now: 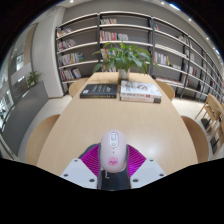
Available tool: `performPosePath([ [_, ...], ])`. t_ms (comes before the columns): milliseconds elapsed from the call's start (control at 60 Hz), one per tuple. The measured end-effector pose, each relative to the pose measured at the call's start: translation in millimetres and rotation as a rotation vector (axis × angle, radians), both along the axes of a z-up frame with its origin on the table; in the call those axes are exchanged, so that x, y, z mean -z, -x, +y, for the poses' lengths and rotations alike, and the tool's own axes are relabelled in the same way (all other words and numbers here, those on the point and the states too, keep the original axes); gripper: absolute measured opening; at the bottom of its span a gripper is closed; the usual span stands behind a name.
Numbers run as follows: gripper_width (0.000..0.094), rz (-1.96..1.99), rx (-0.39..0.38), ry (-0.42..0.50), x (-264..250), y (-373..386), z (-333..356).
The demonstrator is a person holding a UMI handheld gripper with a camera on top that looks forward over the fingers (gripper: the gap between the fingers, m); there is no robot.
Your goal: Arrange mouse
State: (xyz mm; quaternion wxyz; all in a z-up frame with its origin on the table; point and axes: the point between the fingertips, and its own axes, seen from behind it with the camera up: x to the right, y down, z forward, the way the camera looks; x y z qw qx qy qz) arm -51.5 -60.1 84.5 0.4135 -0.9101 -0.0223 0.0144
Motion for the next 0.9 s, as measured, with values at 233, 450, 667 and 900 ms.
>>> performPosePath([
  [233, 0.0357, 0.005, 0.011, 0.152, 100.5, -1.4, -34.8],
  [450, 0.0512, -0.027, 0.054, 0.13, 96.5, -5.7, -31.6],
  [667, 0.0772, -0.041, 0.034, 0.109, 59.4, -4.2, -39.2],
  [900, 0.0762, 0.003, 0.042, -0.028, -52.2, 9.0, -66.4],
])
